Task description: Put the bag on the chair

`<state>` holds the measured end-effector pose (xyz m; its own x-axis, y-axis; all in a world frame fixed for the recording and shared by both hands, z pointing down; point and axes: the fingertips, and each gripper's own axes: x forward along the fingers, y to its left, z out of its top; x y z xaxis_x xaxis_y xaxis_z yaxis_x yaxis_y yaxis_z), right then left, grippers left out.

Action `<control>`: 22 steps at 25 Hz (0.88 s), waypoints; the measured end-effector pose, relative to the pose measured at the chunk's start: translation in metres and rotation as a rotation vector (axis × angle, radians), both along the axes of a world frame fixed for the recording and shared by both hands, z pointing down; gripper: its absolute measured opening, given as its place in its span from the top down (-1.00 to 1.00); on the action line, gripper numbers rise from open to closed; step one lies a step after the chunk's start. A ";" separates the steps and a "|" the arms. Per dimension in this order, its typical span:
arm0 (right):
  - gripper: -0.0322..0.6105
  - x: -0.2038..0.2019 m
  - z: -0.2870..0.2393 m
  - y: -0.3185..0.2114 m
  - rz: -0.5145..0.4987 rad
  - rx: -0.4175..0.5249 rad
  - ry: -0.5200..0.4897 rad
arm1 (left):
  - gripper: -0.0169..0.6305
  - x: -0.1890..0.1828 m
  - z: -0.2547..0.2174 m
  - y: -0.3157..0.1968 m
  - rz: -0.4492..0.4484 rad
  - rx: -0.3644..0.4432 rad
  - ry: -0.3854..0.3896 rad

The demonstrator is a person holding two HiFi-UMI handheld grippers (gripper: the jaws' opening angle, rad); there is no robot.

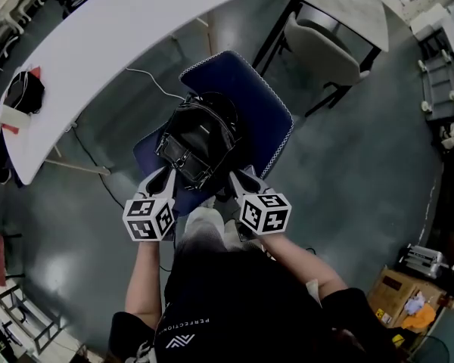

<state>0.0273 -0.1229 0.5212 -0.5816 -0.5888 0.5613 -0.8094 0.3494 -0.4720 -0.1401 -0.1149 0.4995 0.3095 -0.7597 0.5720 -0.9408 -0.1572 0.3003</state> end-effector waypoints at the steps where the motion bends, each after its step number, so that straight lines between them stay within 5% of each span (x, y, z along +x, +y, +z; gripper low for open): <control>1: 0.80 0.000 -0.003 0.001 -0.014 0.006 -0.003 | 0.75 -0.001 -0.001 0.004 -0.013 -0.001 0.005; 22: 0.90 0.000 -0.040 0.021 -0.209 0.013 -0.047 | 0.89 -0.022 -0.023 0.070 -0.193 -0.040 -0.043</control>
<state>0.0276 -0.1023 0.4811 -0.7173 -0.4592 0.5240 -0.6957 0.5136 -0.5022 -0.1626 -0.0452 0.4768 0.1349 -0.7789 0.6125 -0.9644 0.0388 0.2617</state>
